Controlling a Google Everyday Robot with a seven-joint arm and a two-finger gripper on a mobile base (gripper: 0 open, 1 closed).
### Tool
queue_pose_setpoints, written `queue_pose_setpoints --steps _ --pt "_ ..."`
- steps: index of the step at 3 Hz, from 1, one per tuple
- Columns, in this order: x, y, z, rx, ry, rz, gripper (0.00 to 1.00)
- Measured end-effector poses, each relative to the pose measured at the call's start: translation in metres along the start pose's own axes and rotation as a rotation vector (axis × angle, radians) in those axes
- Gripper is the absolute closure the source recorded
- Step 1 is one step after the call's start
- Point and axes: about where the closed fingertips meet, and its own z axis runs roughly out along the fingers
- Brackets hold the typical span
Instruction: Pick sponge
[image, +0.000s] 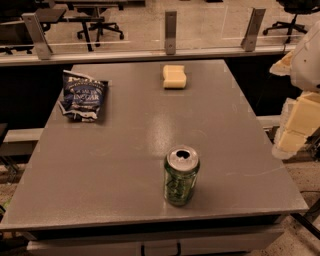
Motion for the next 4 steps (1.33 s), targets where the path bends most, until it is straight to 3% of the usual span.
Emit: queue_pose_setpoints --steps 1,2,4 --pt "0.000 0.000 0.000 0.000 0.000 0.000 0.00" --pt "-0.010 -0.015 0.001 0.009 -0.002 0.009 0.00" --pt "-0.048 -0.087 0.037 0.039 -0.040 0.088 0.00"
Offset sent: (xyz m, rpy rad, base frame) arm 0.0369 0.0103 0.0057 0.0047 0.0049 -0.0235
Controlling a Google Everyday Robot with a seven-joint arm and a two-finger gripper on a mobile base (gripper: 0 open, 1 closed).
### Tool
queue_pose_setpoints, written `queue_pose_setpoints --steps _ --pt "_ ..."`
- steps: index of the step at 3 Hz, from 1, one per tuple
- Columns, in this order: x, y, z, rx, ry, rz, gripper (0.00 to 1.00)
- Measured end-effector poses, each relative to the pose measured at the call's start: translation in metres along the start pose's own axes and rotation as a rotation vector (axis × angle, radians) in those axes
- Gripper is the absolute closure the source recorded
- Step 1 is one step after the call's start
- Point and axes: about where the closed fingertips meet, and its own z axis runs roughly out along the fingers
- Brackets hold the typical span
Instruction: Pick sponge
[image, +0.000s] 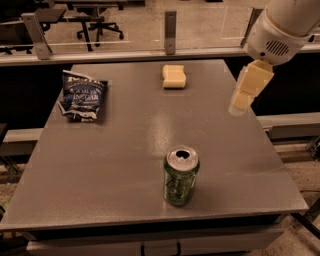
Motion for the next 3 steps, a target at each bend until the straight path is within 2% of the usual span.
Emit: queue_pose_setpoints --steps 1,2,3 --pt "-0.023 -0.035 0.023 0.013 -0.042 0.052 0.00" --pt "-0.054 -0.081 0.067 0.010 -0.084 0.129 0.00" --pt "-0.075 -0.115 0.111 0.009 -0.104 0.208 0.00"
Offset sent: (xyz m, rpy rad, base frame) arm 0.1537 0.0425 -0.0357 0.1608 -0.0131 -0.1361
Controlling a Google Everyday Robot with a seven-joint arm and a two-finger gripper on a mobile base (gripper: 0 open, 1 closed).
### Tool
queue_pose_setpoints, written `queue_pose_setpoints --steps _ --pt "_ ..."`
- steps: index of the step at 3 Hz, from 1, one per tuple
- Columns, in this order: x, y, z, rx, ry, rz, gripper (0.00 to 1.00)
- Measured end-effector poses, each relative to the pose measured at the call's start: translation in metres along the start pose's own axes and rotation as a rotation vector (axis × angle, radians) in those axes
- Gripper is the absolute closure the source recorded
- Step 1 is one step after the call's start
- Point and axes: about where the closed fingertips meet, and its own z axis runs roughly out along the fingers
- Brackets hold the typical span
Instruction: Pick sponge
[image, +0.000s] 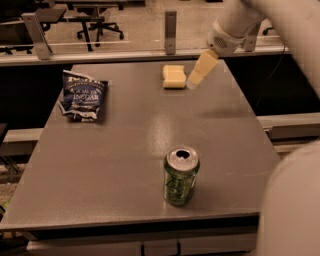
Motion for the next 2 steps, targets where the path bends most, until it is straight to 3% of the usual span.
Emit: queue_pose_setpoints --steps 2 --pt "-0.031 -0.026 0.070 0.005 -0.002 0.078 0.00"
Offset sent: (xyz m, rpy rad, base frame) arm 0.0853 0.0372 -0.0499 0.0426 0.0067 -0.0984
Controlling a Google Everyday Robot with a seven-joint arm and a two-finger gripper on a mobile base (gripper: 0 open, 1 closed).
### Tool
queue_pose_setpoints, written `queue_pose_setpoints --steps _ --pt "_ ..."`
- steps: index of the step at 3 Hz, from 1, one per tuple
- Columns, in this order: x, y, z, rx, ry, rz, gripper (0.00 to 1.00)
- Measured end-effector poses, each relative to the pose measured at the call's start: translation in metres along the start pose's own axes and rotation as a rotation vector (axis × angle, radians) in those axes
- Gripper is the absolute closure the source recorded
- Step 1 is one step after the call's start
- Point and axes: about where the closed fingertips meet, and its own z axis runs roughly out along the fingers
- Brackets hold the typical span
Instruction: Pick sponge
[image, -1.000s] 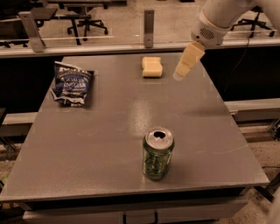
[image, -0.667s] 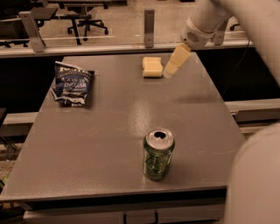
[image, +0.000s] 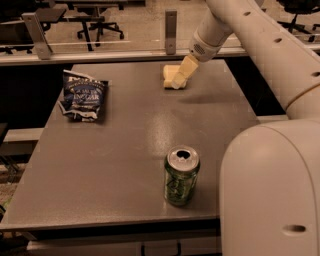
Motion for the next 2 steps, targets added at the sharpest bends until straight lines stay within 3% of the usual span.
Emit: queue_pose_setpoints --steps 2 --pt "-0.005 -0.007 0.038 -0.017 0.016 0.046 0.00"
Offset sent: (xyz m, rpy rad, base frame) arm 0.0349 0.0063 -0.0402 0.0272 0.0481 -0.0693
